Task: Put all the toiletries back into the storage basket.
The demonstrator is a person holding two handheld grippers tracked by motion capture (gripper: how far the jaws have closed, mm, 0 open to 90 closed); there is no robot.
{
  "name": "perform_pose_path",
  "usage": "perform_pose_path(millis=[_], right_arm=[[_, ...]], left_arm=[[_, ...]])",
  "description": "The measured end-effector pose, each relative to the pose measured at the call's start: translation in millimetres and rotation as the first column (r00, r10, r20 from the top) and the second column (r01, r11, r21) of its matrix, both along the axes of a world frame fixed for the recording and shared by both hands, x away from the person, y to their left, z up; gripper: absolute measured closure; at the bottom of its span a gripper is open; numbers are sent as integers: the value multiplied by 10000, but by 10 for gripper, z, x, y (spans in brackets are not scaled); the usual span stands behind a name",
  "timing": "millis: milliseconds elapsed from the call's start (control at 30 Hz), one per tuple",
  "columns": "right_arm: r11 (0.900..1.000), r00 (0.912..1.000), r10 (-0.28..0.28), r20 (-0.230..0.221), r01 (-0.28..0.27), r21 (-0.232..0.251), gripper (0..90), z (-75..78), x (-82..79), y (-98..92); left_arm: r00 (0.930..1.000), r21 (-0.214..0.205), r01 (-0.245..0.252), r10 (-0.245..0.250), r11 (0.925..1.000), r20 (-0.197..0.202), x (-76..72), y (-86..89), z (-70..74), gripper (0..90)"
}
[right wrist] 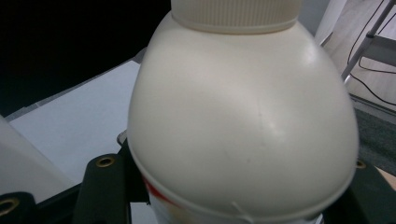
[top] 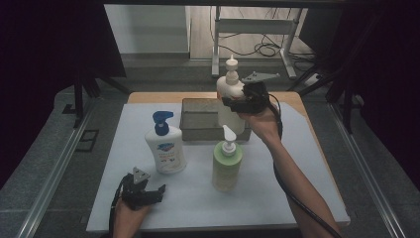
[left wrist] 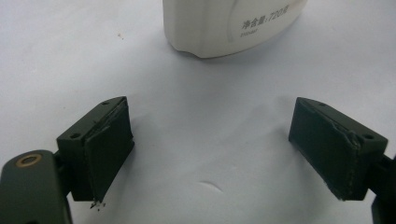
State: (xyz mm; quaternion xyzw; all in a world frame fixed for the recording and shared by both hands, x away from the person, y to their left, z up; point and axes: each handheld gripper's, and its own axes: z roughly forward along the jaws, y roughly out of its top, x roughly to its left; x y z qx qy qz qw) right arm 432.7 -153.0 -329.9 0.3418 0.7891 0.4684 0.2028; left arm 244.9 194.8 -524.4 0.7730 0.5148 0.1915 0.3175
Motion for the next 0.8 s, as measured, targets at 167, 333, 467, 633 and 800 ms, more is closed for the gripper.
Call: perform_pose_path(millis=[167,333,467,633,800], right_arm=[[10000,10000,-12,35,12,-13,399,-21,64,52],[10000,9999,-11,104,12,-77,399,-38,131,131],[10000,9999,28,117,-27,-59,400,-54,184,206],[9999,9998,162,143,-161,-54,400,-99,275,323],[9998,9998,176,104,-177,11,400,-150,337,388]], left_arm=[[10000,-9,19,-19,10000,-20,0,2,1,131],[10000,1,23,-23,10000,-23,0,2,2,130],[10000,2,24,-24,10000,-25,0,2,2,131],[10000,-2,23,-23,10000,-17,0,1,1,131],[10000,11,24,-24,10000,-22,0,2,1,130]])
